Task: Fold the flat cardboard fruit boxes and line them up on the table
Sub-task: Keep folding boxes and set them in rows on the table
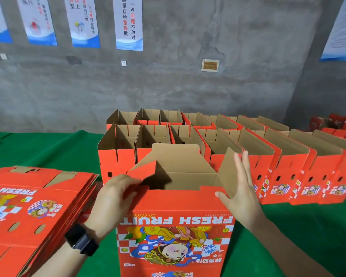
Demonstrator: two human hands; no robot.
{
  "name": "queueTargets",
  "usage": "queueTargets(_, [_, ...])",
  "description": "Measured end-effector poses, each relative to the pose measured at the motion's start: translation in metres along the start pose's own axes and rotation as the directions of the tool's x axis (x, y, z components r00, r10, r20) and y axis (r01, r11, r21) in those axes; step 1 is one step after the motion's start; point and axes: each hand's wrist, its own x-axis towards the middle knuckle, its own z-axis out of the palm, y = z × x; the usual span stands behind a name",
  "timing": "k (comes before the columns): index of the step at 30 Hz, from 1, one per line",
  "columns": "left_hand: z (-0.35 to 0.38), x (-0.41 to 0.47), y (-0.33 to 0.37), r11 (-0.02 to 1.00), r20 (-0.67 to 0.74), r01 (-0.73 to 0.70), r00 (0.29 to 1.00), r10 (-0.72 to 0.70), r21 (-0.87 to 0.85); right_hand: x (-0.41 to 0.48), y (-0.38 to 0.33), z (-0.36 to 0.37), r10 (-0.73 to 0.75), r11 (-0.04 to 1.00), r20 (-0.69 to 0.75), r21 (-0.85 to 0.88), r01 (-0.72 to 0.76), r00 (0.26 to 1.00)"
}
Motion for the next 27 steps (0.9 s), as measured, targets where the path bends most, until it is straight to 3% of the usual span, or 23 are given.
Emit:
queueTargets(3, [-0.005,0.009,0.0,0.992,0.167,-0.04,0.986,0.02,0.119,0.001,0.002,0.001,0.041,0.999,0.032,0.033,-0.042,0.999])
queueTargets(7, [-0.006,0.038,-0.007,0.992,0.206,0.054,0.976,-0.077,0.111,0.0,0.004,0.001,0.091,0.99,0.102,0.094,-0.1,0.991])
queueTargets(10, [0.004,0.052,-0.014,0.965,0.39,0.091,0.902,-0.184,0.244,-0.001,0.008,-0.001,0.096,0.986,0.17,0.121,-0.118,0.981])
queueTargets(13, [0.009,0.056,-0.021,0.976,0.509,0.216,0.841,-0.187,0.002,0.001,0.01,-0.003,0.068,0.996,0.22,0.039,-0.078,0.973])
queueTargets(15, [0.011,0.055,-0.024,0.965,0.511,0.251,0.842,-0.174,-0.084,0.002,0.011,-0.004,0.052,0.998,0.249,0.019,-0.059,0.967])
queueTargets(19, [0.014,0.053,-0.023,0.972,0.43,0.187,0.896,-0.11,-0.141,0.006,0.017,-0.004,0.043,0.998,0.33,0.021,-0.053,0.943])
queueTargets(23, [0.01,0.05,-0.024,0.959,0.344,0.115,0.939,-0.019,-0.26,0.019,0.013,-0.006,0.148,0.975,0.283,0.12,-0.188,0.948])
queueTargets(27, [0.009,0.051,-0.024,0.953,0.354,0.168,0.933,-0.071,-0.252,0.033,0.014,0.0,0.228,0.955,0.219,0.138,-0.261,0.949])
